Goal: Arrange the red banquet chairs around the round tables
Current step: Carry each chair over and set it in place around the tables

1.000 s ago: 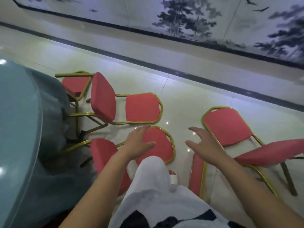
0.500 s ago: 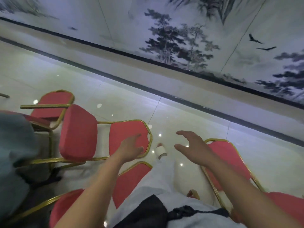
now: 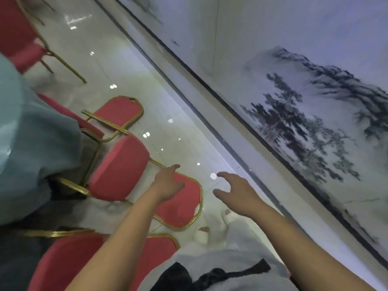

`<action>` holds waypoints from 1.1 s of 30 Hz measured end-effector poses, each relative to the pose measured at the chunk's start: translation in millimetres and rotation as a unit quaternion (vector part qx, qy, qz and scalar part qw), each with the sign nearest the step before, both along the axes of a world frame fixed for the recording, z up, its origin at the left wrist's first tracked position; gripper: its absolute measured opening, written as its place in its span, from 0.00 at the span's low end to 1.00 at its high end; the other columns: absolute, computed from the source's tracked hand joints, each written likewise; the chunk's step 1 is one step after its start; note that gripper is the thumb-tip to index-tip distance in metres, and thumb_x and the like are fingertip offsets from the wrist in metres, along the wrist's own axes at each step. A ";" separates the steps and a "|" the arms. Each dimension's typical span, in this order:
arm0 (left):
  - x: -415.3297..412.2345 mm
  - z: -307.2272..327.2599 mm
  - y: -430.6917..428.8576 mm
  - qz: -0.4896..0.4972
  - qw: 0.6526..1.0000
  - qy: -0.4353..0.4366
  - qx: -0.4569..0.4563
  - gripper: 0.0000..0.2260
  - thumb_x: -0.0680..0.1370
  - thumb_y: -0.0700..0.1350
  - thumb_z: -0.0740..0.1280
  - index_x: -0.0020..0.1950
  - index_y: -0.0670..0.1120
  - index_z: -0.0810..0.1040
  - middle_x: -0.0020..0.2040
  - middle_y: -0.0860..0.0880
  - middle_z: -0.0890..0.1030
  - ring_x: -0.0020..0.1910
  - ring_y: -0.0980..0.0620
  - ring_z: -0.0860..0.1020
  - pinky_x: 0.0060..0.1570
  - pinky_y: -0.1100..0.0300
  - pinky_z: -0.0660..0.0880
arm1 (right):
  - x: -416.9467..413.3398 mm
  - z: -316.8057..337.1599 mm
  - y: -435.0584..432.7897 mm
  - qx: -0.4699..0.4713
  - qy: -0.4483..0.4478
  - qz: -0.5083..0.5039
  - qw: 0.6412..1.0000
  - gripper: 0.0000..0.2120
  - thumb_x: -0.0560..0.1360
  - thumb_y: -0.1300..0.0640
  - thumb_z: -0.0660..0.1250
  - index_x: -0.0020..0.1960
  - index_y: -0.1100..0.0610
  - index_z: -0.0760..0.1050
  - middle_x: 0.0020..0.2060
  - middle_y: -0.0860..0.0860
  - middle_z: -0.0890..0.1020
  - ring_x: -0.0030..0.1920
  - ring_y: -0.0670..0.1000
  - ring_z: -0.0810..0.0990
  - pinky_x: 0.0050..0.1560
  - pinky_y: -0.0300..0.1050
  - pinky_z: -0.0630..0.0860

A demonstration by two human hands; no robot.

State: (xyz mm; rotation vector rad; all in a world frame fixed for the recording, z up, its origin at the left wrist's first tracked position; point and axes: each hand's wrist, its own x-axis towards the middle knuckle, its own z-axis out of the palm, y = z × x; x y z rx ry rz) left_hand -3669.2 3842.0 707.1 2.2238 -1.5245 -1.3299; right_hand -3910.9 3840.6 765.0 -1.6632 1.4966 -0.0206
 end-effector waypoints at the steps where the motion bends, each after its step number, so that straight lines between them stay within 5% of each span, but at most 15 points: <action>1: 7.3 -0.4 5.8 0.035 0.999 -0.010 0.003 0.32 0.74 0.50 0.69 0.76 0.55 0.62 0.75 0.49 0.65 0.74 0.47 0.63 0.71 0.50 0.64 | 8.9 -3.3 -12.6 0.004 0.002 0.044 0.999 0.28 0.75 0.44 0.65 0.74 0.44 0.64 0.73 0.47 0.68 0.73 0.52 0.64 0.72 0.54 0.63; 5: 25.4 0.1 66.0 0.213 0.972 -0.087 0.043 0.33 0.75 0.53 0.68 0.78 0.55 0.60 0.75 0.48 0.64 0.73 0.43 0.64 0.70 0.45 0.64 | 43.8 -17.4 -49.3 0.005 0.006 0.245 0.970 0.29 0.75 0.43 0.66 0.74 0.45 0.65 0.72 0.48 0.69 0.72 0.53 0.66 0.70 0.54 0.64; 11: -28.0 -1.2 217.3 0.473 0.857 -0.126 0.162 0.35 0.73 0.56 0.68 0.78 0.56 0.58 0.79 0.46 0.57 0.77 0.42 0.55 0.73 0.45 0.58 | 69.6 -39.5 -60.0 0.002 0.006 0.478 0.879 0.31 0.75 0.42 0.66 0.76 0.46 0.63 0.74 0.48 0.66 0.73 0.53 0.64 0.71 0.53 0.64; 19: -153.1 -20.3 333.0 0.639 0.731 -0.050 0.236 0.38 0.75 0.55 0.68 0.79 0.61 0.49 0.81 0.50 0.45 0.79 0.44 0.42 0.75 0.45 0.51 | 83.6 -64.1 10.5 0.067 0.011 0.577 0.814 0.34 0.73 0.42 0.71 0.75 0.48 0.64 0.73 0.51 0.66 0.70 0.57 0.68 0.67 0.58 0.69; 26: -156.5 -84.4 408.7 0.750 0.636 0.037 0.179 0.38 0.74 0.48 0.72 0.79 0.54 0.55 0.75 0.45 0.63 0.70 0.42 0.66 0.62 0.50 0.69 | 117.1 -105.5 87.7 0.068 0.096 0.608 0.785 0.38 0.73 0.42 0.72 0.78 0.49 0.60 0.77 0.55 0.59 0.75 0.59 0.61 0.72 0.60 0.63; 30: -136.2 -168.6 447.4 0.792 0.572 0.154 0.147 0.38 0.75 0.45 0.71 0.79 0.55 0.53 0.53 0.52 0.73 0.50 0.52 0.72 0.57 0.54 0.74 | 149.4 -164.6 131.0 0.046 0.127 0.608 0.783 0.40 0.72 0.42 0.72 0.78 0.48 0.58 0.78 0.55 0.58 0.75 0.60 0.60 0.72 0.61 0.62; 33: -121.1 -241.4 472.4 0.810 0.528 0.204 0.156 0.38 0.75 0.44 0.70 0.79 0.56 0.53 0.63 0.47 0.74 0.56 0.48 0.76 0.60 0.51 0.74 | 173.7 -231.1 164.8 0.031 0.138 0.621 0.771 0.41 0.72 0.42 0.72 0.78 0.47 0.57 0.77 0.55 0.57 0.75 0.59 0.60 0.71 0.64 0.62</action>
